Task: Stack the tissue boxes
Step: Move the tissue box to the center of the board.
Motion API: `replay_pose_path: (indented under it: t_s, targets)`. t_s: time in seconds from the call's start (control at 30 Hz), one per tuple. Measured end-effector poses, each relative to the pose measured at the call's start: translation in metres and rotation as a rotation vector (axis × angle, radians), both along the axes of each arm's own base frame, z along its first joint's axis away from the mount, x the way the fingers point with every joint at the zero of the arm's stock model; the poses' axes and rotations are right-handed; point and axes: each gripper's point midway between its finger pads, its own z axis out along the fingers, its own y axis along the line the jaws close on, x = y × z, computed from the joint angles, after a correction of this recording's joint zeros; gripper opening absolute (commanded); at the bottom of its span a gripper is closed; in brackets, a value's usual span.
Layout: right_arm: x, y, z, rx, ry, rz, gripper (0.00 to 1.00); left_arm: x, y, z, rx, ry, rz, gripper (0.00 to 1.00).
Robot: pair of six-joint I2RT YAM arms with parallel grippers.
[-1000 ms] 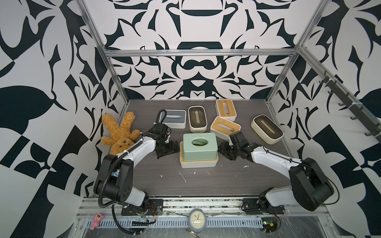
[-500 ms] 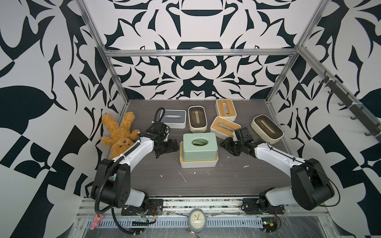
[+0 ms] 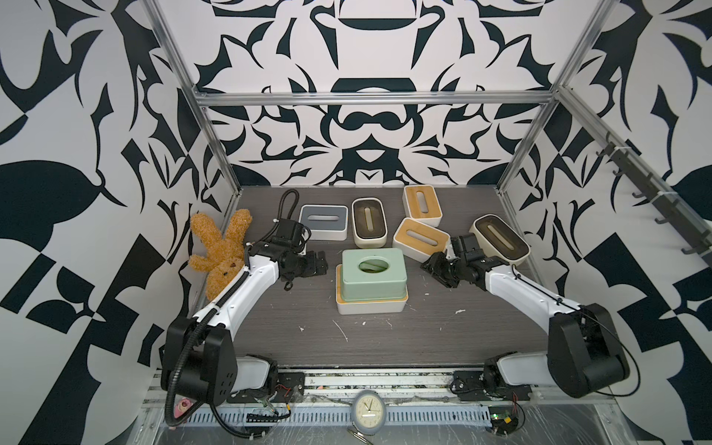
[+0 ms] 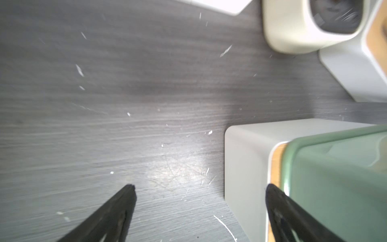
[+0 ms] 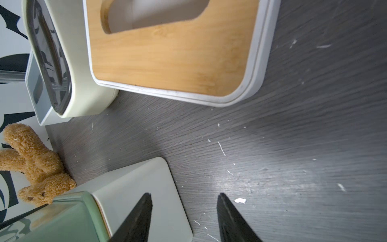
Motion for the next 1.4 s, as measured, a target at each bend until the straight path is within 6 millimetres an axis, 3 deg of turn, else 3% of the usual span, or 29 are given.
replay_pose_path:
  t_s: [0.17,0.27,0.37,0.5,0.6,0.8,0.93,1.4]
  targets:
    - [0.013,-0.019,0.013,-0.005,-0.025,-0.037,0.62,0.007,0.011,0.06,0.009,-0.209,0.022,0.99]
    - [0.023,-0.033,0.024,-0.013,-0.046,-0.066,0.79,0.006,0.017,0.096,-0.006,-0.342,0.044,0.99]
    - [0.033,-0.045,0.036,-0.042,-0.072,-0.086,0.87,0.005,0.021,0.123,-0.023,-0.447,0.06,0.99]
    - [0.053,-0.053,0.049,-0.09,-0.082,-0.101,0.89,0.006,0.027,0.155,-0.032,-0.559,0.084,1.0]
    - [0.069,-0.057,0.043,-0.128,-0.064,-0.107,0.88,0.008,0.023,0.172,-0.068,-0.617,0.069,0.99]
    - [0.079,-0.066,0.005,-0.208,0.037,-0.108,0.8,0.007,-0.002,0.193,-0.195,-0.666,-0.029,0.99]
    - [0.087,-0.068,-0.01,-0.224,0.076,-0.111,0.78,0.006,-0.017,0.209,-0.267,-0.682,-0.09,0.99]
    - [0.094,-0.071,-0.039,-0.241,0.222,-0.254,0.76,0.003,-0.028,0.202,-0.334,-0.641,-0.12,0.99]
